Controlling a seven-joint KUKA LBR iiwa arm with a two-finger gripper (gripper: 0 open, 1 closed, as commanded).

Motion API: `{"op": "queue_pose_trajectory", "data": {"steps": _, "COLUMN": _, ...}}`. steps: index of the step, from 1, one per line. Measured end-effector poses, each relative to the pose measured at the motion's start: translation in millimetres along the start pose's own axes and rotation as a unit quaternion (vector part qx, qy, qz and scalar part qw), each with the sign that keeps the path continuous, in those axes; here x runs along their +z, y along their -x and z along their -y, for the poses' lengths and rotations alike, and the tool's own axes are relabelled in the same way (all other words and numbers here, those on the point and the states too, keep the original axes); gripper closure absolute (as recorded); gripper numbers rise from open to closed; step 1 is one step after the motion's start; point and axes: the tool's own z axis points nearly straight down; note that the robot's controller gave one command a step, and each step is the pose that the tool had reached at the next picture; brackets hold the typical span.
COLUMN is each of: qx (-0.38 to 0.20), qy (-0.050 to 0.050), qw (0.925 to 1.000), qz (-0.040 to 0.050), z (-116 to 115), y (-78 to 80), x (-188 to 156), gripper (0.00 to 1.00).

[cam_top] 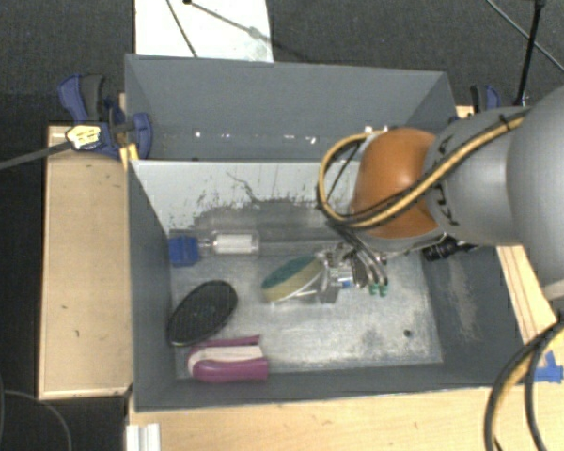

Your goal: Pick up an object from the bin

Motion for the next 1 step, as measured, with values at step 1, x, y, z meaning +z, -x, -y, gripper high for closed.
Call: {"op": "queue_pose_trajectory", "data": {"steps": 1, "qx": -0.136, "qy": -0.001, "qw": 0.9908, "qz": -0.0021, "z": 57.7, "y": -19.1, "x": 0.1, "gripper": 1.00}}
